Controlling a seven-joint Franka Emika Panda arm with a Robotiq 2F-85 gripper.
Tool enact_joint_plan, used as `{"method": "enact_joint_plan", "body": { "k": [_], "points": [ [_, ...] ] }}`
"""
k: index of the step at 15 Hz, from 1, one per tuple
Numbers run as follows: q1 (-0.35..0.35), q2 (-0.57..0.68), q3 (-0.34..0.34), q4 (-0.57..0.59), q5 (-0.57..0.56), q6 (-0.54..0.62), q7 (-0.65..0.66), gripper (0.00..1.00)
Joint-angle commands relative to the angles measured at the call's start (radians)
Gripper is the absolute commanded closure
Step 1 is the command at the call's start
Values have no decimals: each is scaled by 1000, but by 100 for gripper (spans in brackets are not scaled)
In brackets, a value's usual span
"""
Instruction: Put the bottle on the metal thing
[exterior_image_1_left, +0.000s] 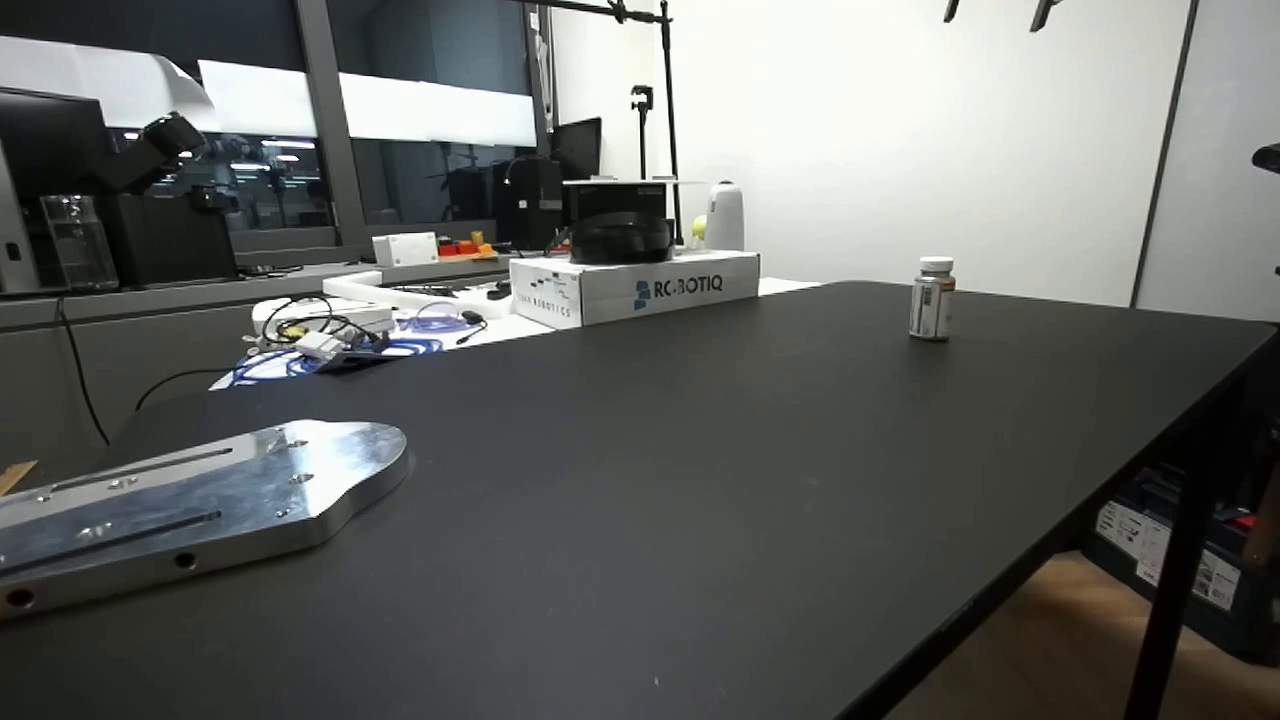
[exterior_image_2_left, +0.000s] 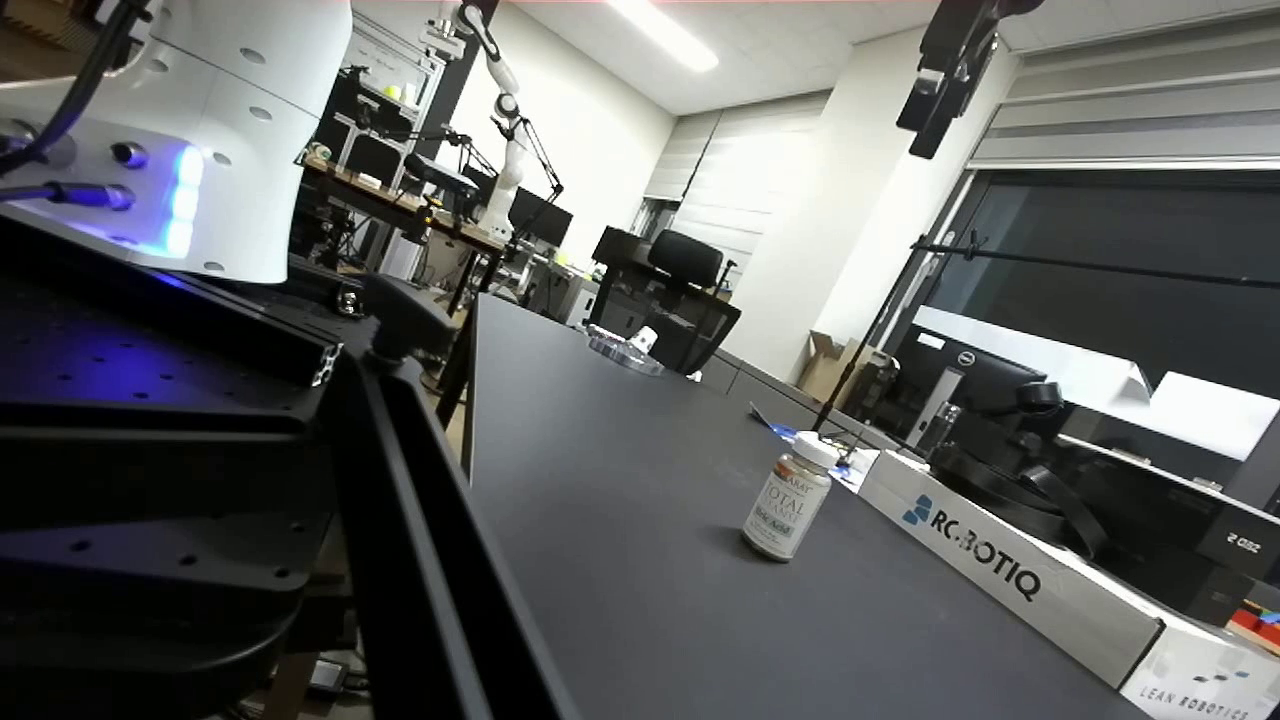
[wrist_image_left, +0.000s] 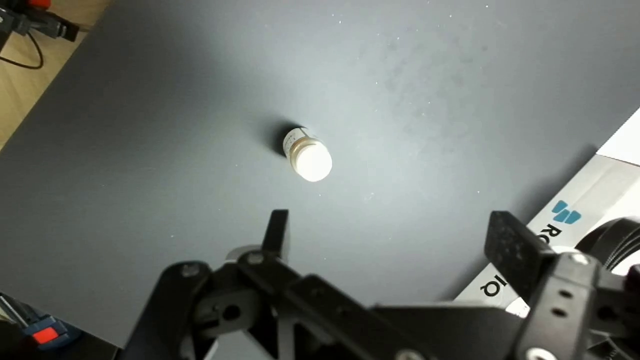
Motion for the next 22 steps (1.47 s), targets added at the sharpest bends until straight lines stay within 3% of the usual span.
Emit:
{"method": "enact_joint_plan", "body": {
  "k": [1, 6, 11, 14, 16, 22],
  "points": [
    [12, 4, -2, -12, -3, 56, 6, 0],
    [49, 105, 28, -26, 0, 237, 31, 0],
    [69, 280, 28, -15, -101, 351, 119, 0],
    [82, 374, -13, 20, -253, 349, 247, 0],
    [90, 418, -38, 40, -291, 334, 282, 0],
    [83, 492, -60, 48, -207, 352, 217, 0]
  ]
}}
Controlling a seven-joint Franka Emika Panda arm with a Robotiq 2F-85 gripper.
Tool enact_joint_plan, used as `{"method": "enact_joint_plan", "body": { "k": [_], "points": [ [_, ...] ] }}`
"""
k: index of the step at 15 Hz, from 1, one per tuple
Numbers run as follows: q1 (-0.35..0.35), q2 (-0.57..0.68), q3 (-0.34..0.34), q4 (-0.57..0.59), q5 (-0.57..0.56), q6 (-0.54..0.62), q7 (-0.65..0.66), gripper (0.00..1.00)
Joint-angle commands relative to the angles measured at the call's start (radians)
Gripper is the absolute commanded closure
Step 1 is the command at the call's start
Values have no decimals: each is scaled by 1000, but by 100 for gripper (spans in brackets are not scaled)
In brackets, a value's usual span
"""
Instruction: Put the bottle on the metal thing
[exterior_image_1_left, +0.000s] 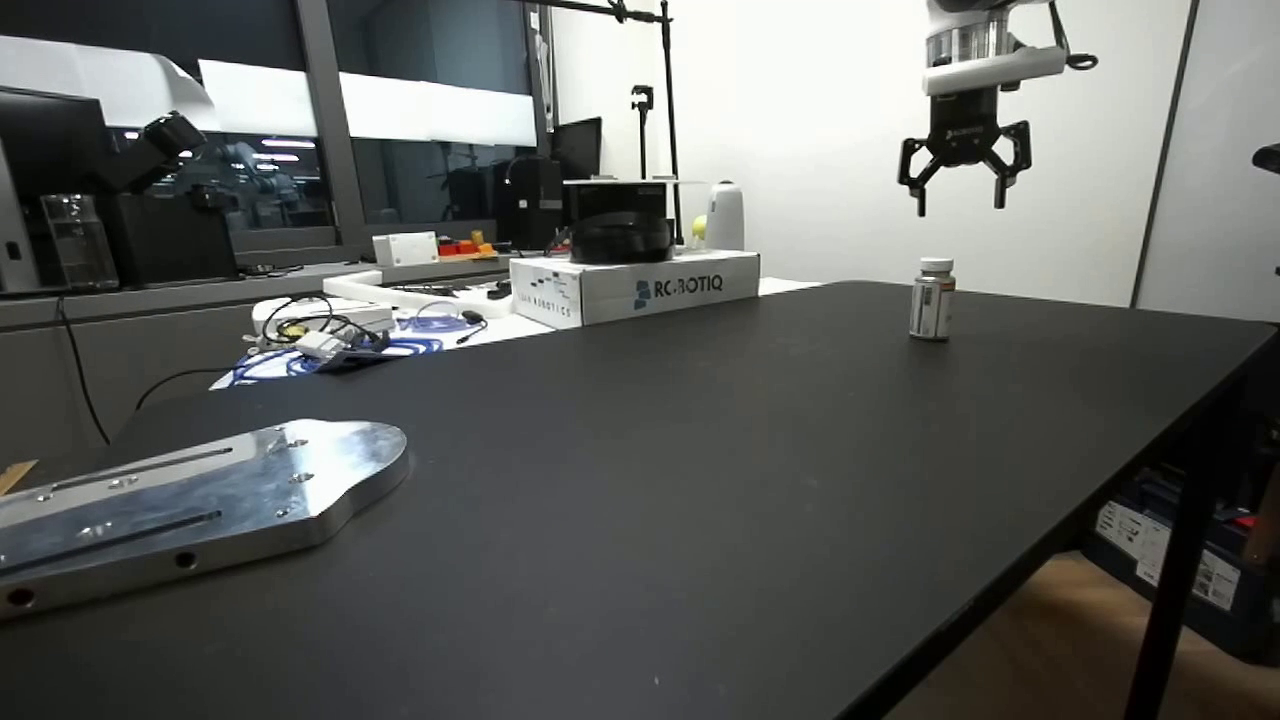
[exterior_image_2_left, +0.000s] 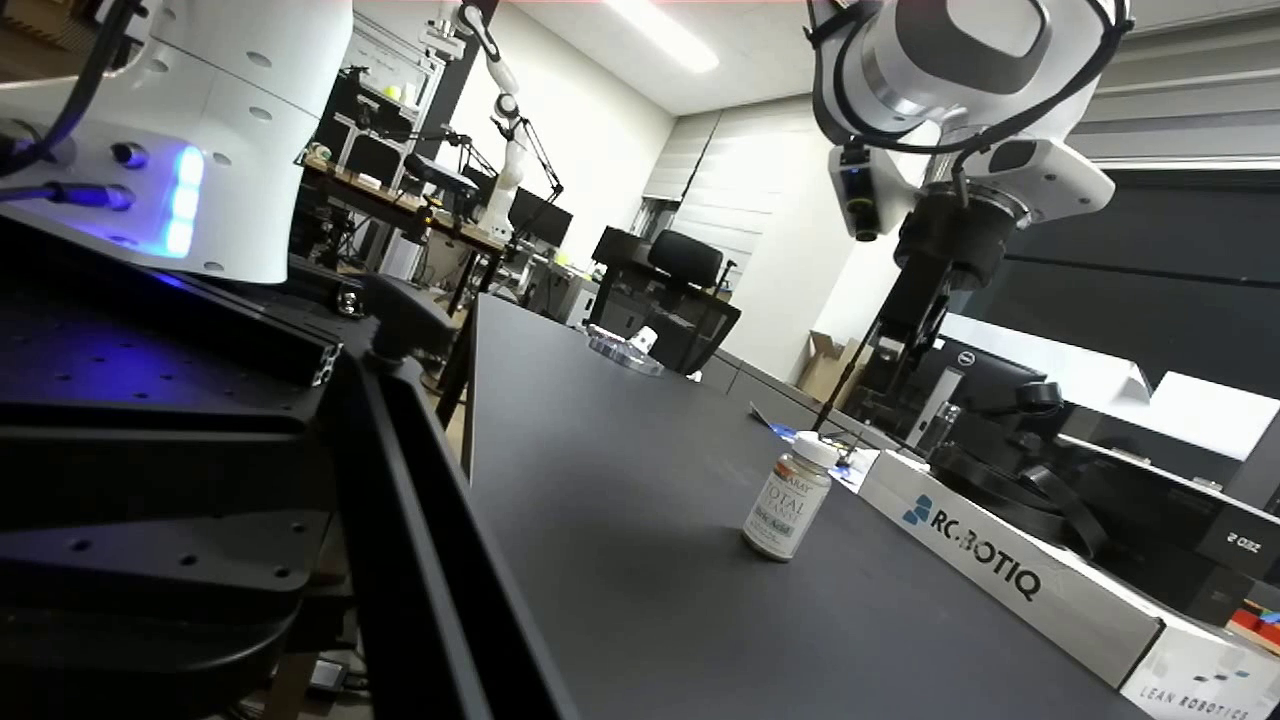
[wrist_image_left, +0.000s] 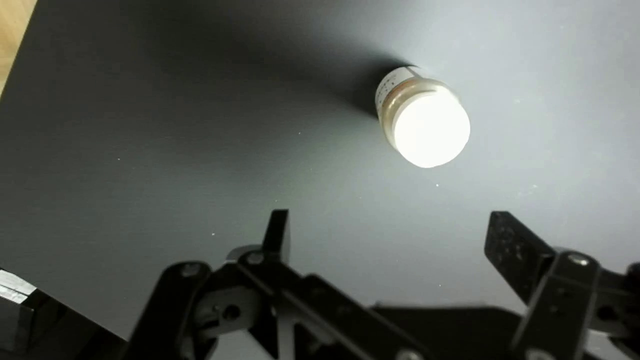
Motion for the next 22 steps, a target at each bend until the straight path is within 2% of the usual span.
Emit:
{"method": "enact_joint_plan", "body": {
  "k": [1, 5, 13, 19, 20, 21, 22],
  "points": [
    [12, 35, -13, 26, 59, -11, -8, 0],
    [15, 50, -11, 10, 106, 1, -18, 0],
    [17, 73, 8, -26, 209, 72, -141, 0],
    [35, 92, 13, -58, 229, 132, -189, 0],
    [42, 93, 9, -65, 220, 150, -188, 9],
    [43, 92, 10, -70, 221, 162, -195, 25],
    [47, 89, 10, -75, 219, 175, -200, 33]
  ]
}}
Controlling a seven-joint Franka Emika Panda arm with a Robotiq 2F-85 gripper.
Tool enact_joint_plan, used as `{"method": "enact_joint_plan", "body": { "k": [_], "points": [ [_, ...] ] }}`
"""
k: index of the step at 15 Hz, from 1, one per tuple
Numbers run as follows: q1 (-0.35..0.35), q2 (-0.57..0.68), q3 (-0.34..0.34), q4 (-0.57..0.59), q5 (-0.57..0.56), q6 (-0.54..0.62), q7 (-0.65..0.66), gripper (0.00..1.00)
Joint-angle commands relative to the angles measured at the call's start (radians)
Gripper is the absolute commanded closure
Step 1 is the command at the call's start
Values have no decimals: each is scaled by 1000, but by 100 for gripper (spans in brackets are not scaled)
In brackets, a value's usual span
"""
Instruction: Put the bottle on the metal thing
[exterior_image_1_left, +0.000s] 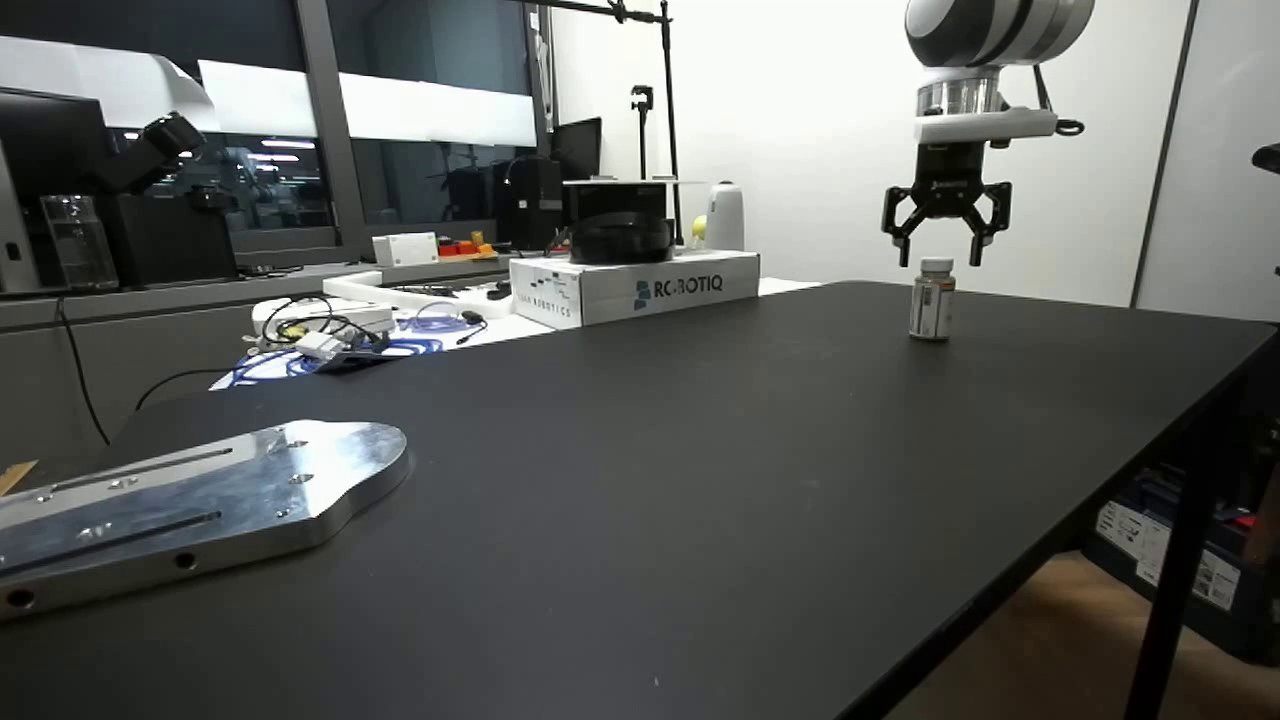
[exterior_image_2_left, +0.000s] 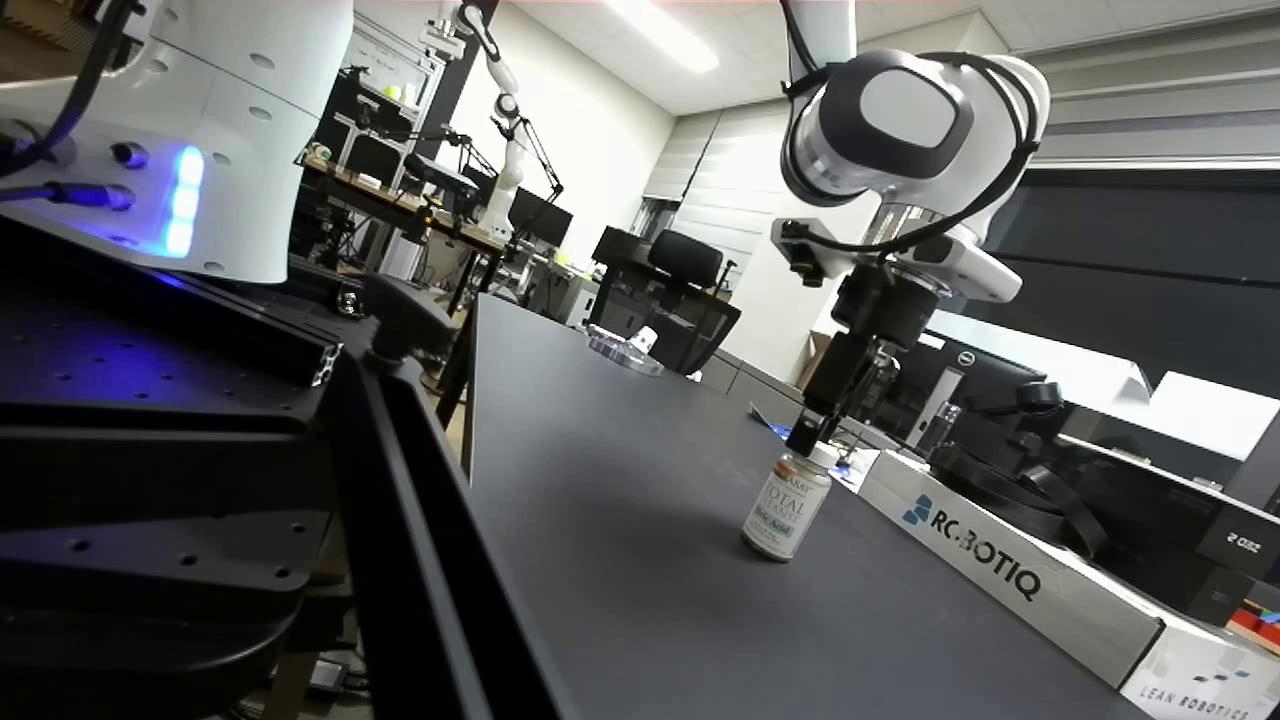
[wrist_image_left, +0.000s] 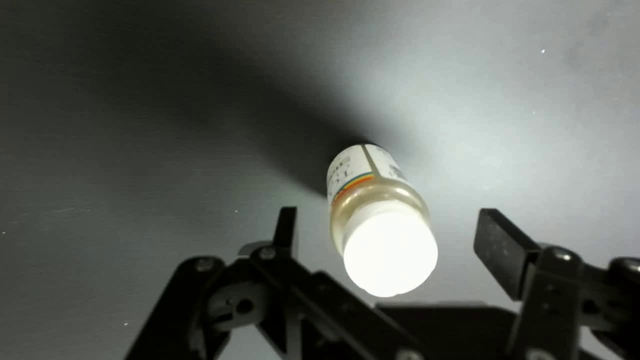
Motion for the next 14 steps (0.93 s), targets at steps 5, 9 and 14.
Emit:
{"method": "enact_joint_plan", "body": {
  "k": [5, 9, 14],
  "points": [
    [31, -41, -9, -43, -2, 70, -32, 67],
    [52, -114, -12, -70, -18, 29, -21, 81],
    [63, -253, 10, -118, -11, -62, -20, 81]
  ]
}}
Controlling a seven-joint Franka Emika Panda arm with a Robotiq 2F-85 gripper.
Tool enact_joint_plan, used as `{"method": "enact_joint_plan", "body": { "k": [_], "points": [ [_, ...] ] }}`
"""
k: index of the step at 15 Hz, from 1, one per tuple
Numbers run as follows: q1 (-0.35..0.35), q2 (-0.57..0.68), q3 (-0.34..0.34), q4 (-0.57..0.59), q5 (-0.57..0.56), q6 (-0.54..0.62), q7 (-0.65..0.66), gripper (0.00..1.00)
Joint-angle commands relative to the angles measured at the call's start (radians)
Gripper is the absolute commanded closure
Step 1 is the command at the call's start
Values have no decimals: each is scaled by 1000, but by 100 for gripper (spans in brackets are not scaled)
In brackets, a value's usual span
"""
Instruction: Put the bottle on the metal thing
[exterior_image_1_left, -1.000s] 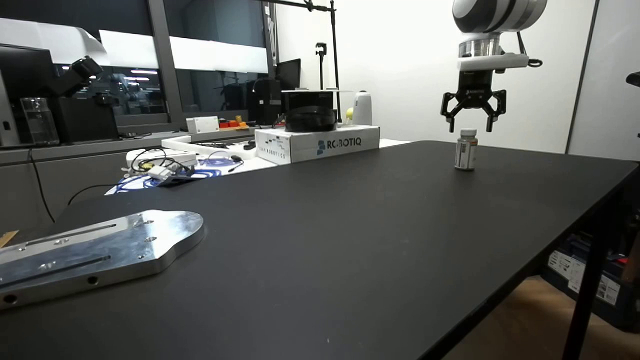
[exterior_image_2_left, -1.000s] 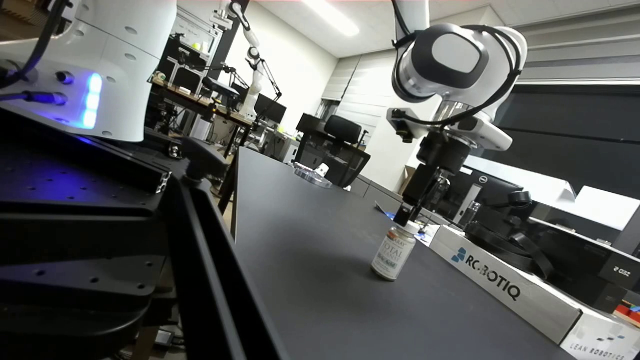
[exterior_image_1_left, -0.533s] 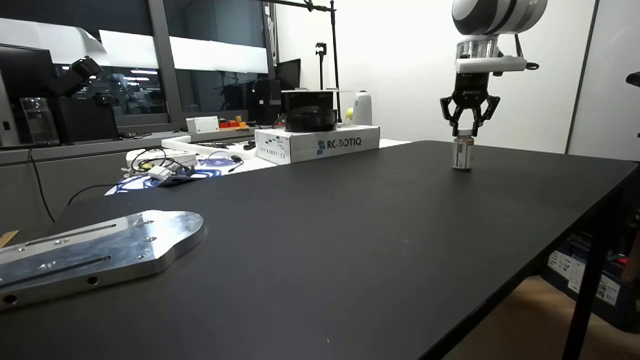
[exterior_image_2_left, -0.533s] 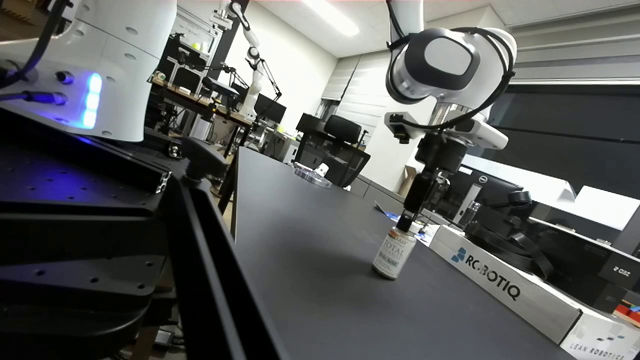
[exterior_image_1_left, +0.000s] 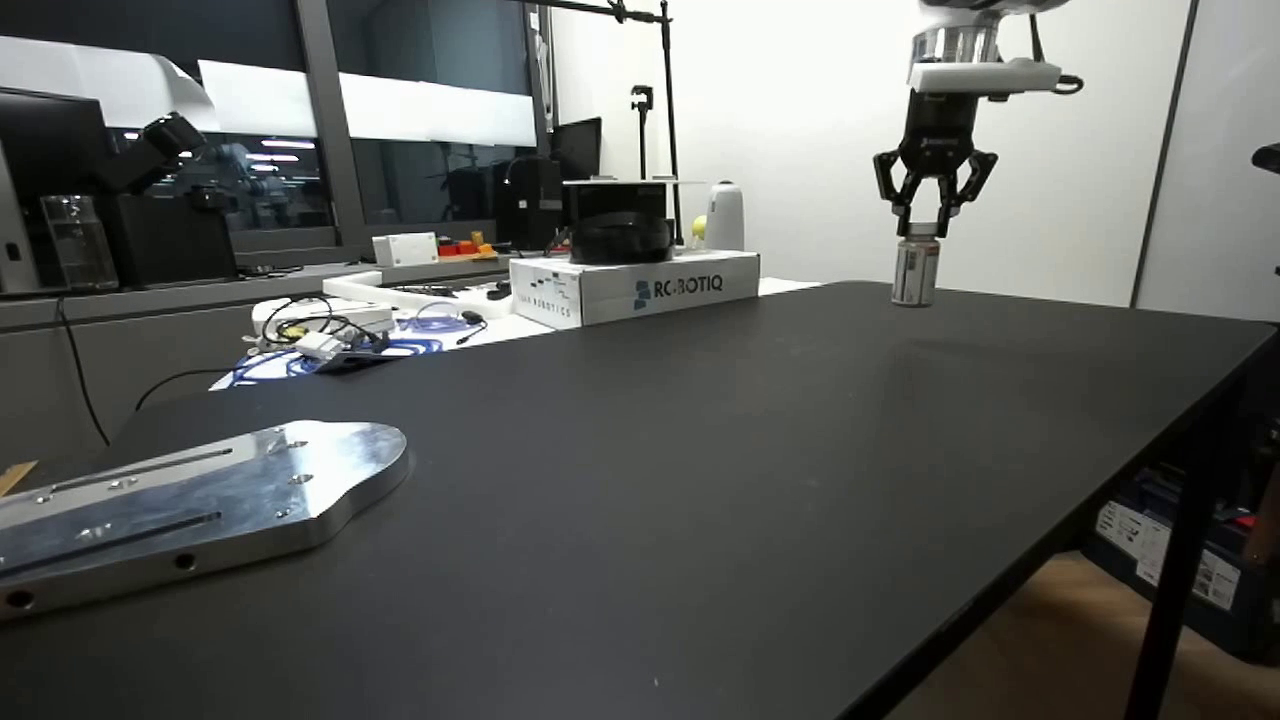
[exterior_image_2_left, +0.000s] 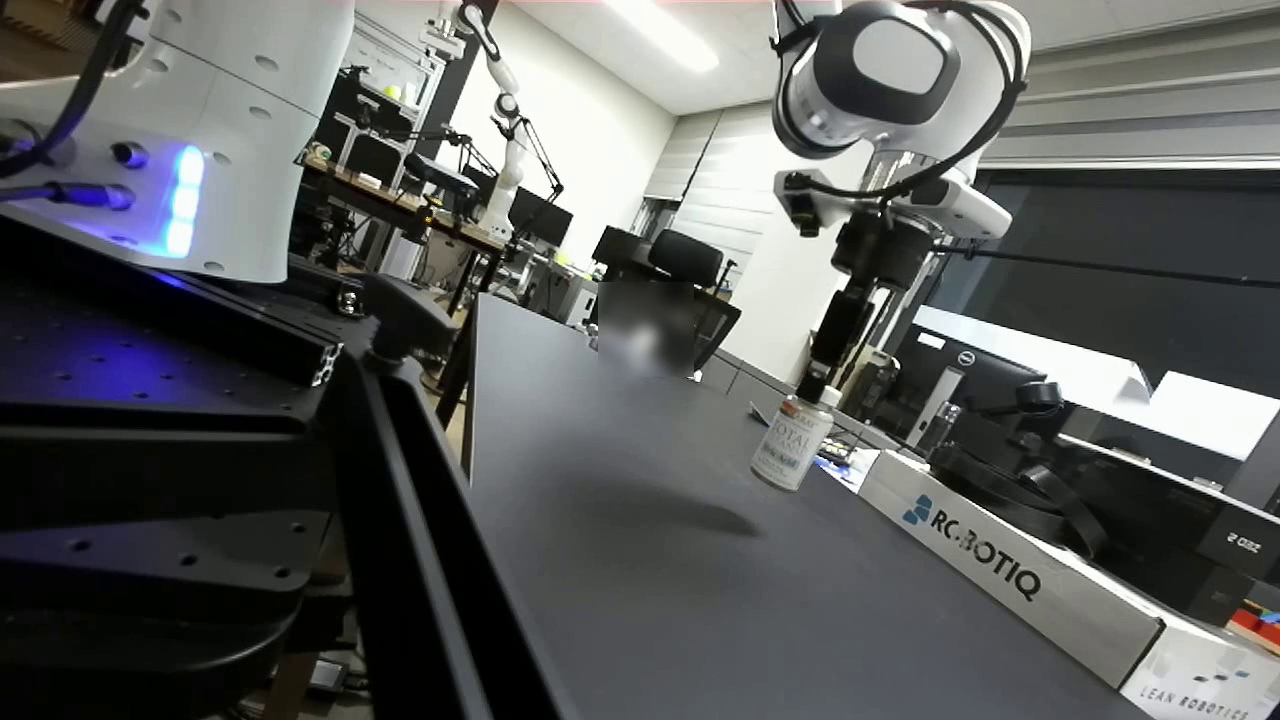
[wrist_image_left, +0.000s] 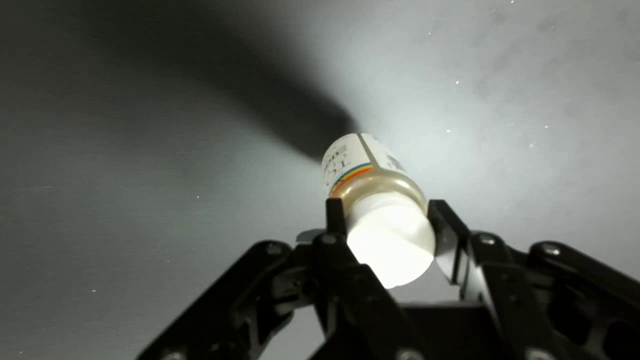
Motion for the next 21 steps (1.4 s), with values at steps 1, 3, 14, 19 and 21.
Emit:
{"method": "enact_joint_plan", "body": {
  "k": [1, 3, 14, 19, 21],
  "points": [
    [8, -136, 14, -67, -7, -64, 5, 81],
    [16, -185, 34, -98, -17, -77, 18, 81],
    [104, -235, 204, -165, -39, -68, 95, 56],
    [85, -233, 189, -165, -39, -68, 77, 56],
    [86, -233, 190, -165, -39, -68, 77, 56]
  ]
}}
